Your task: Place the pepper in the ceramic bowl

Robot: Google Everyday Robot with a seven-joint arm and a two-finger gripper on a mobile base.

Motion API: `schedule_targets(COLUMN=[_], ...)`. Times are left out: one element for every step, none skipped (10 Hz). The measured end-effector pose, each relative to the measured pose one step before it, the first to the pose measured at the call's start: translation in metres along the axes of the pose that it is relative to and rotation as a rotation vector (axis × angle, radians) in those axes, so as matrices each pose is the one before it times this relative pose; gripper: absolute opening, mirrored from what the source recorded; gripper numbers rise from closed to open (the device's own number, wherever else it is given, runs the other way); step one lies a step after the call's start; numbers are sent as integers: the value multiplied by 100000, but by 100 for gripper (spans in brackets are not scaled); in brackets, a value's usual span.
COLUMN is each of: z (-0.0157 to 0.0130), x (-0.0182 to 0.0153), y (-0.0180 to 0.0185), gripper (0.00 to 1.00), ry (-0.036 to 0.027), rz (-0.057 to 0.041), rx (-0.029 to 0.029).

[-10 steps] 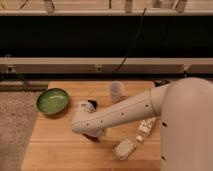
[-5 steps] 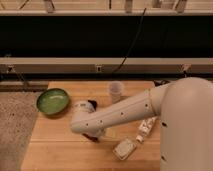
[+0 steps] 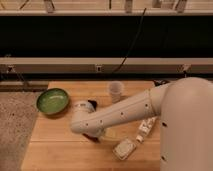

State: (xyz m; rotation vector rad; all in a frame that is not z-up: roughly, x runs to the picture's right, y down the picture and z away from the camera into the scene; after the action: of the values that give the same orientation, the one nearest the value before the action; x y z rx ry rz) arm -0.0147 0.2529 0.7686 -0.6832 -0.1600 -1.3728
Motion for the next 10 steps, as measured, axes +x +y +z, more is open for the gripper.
schedule_targets(z=[2, 2, -11, 8, -47, -474, -921, -1872, -1797, -1201], x=[2, 0, -13, 5, -9, -35, -81, 39, 164, -155], y=[8, 7, -6, 21, 72, -28, 87, -275, -334, -394], gripper=[80, 80, 80, 80, 80, 80, 80, 80, 80, 80], ry=[-4, -16, -21, -9, -13, 43, -522, -607, -213, -943], rz=[25, 18, 1, 43, -41, -176, -68, -640, -877, -529], rx=[0, -2, 49, -13, 170, 2185, 3462, 6130, 6715, 5363])
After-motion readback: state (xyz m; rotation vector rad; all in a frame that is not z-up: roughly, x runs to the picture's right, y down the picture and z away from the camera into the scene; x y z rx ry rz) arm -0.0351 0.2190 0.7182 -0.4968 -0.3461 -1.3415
